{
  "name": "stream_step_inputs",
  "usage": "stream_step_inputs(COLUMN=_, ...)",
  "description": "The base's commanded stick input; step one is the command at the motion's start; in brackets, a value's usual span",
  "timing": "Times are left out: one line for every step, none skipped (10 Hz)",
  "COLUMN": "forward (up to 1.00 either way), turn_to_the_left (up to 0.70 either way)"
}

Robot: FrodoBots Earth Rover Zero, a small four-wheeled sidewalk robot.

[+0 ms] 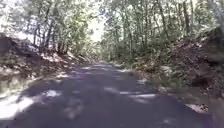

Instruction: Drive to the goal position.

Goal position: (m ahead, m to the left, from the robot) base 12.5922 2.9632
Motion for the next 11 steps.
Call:
stream_step_inputs(forward=0.7, turn_to_the_left=0.0)
stream_step_inputs(forward=0.7, turn_to_the_left=0.0)
stream_step_inputs(forward=0.7, turn_to_the_left=0.0)
stream_step_inputs(forward=0.7, turn_to_the_left=0.0)
stream_step_inputs(forward=0.7, turn_to_the_left=0.0)
stream_step_inputs(forward=0.7, turn_to_the_left=0.0)
stream_step_inputs(forward=0.7, turn_to_the_left=0.0)
stream_step_inputs(forward=0.7, turn_to_the_left=0.0)
stream_step_inputs(forward=0.66, turn_to_the_left=0.0)
stream_step_inputs(forward=0.6, turn_to_the_left=0.0)
stream_step_inputs(forward=0.6, turn_to_the_left=0.0)
